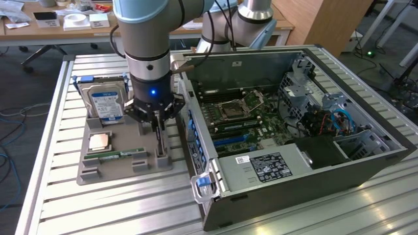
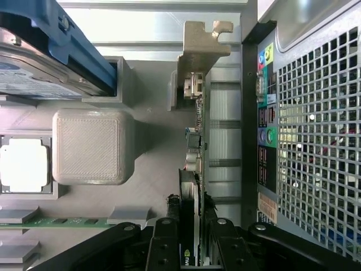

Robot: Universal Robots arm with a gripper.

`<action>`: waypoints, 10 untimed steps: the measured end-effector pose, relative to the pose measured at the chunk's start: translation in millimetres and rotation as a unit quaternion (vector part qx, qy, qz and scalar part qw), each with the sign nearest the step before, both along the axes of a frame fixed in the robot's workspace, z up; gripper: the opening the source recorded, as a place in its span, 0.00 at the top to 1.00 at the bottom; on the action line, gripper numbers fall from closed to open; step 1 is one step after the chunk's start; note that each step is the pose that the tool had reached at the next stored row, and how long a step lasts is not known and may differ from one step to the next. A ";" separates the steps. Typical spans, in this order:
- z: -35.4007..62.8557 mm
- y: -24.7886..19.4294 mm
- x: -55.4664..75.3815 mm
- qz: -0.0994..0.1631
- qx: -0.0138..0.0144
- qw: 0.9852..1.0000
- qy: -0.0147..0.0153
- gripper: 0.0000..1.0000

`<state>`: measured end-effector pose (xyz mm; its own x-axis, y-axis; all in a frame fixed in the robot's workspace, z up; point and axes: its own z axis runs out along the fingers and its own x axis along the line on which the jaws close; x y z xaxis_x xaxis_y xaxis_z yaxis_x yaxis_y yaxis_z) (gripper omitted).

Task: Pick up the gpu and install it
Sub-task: 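Pick up the gpu and move the gpu toward the slot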

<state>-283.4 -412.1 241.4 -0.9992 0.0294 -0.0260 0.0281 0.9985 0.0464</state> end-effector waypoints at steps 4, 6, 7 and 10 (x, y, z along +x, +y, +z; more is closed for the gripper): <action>2.4 0.0 0.0 0.000 0.000 1.000 0.000 0.74; 3.7 0.0 0.0 0.000 0.000 1.000 0.000 0.74; 4.8 0.0 0.0 0.000 0.000 1.000 0.000 0.74; 10.6 0.0 0.0 0.000 0.000 1.000 0.000 0.74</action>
